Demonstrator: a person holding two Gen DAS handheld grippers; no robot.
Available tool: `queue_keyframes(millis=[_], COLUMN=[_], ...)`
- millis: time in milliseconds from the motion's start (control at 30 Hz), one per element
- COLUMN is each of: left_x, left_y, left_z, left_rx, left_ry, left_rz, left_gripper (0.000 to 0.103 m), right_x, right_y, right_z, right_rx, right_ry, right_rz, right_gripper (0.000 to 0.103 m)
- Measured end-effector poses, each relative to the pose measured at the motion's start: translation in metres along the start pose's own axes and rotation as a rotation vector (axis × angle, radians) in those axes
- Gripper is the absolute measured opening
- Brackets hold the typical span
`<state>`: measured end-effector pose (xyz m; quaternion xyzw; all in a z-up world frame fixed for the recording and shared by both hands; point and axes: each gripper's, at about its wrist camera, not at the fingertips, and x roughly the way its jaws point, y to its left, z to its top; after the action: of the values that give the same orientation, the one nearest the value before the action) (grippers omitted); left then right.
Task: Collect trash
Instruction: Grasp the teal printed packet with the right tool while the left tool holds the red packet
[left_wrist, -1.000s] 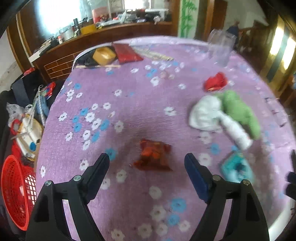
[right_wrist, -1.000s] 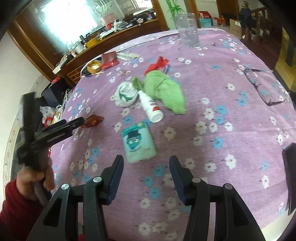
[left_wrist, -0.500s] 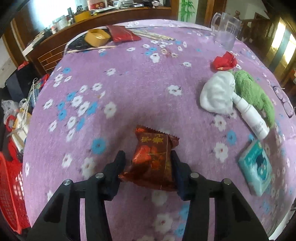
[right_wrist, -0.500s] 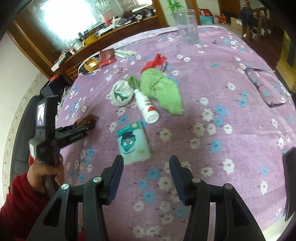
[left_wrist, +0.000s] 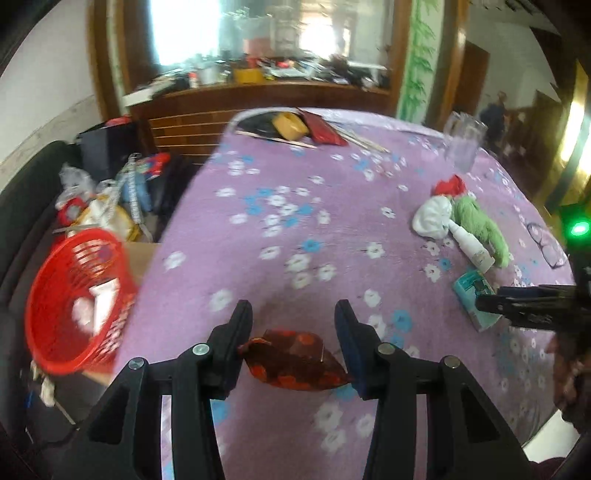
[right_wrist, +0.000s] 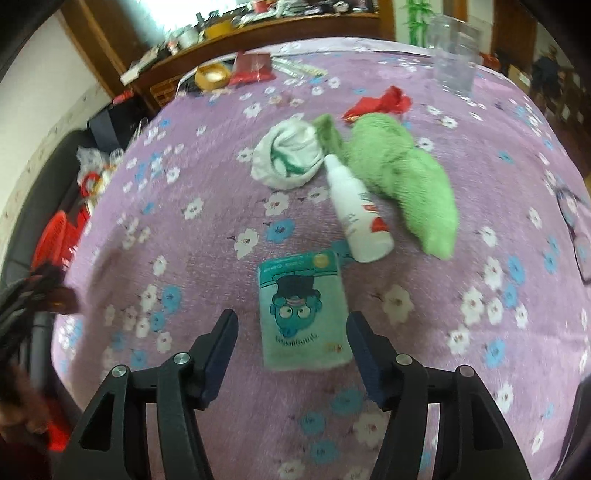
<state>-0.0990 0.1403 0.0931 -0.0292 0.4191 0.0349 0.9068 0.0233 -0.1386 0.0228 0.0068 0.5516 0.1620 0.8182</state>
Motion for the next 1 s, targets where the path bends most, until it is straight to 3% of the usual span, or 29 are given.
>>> queue_keyframes(millis=[200, 600, 767, 1000], left_x=[-0.044, -0.097, -0.116, -0.135], left_y=[0.022, 0.017, 0.029, 0.035], left_z=[-0.025, -0.059, -0.068, -0.066], left_rx=[-0.087, -0.153, -0.213, -0.244], left_ry=[-0.018, -0.063, -0.079, -0.097], left_rz=[0.042, 0.129, 0.169, 0.190], left_gripper=[0.045, 0.045, 0.045, 0.045], right_x=[0.016, 0.028, 0.026, 0.000], right_y=[0.005, 0.007, 0.012, 0.029], right_z=[0.006, 0.001, -0.002, -0.012], right_rx=[-0.059, -0.172, -0.217, -0.269], right_ry=[0.014, 0.016, 0.007, -0.032], right_rz=[-0.022, -0.061, -0.059, 0.027], right_gripper=[0.066, 0.066, 0.041, 0.037])
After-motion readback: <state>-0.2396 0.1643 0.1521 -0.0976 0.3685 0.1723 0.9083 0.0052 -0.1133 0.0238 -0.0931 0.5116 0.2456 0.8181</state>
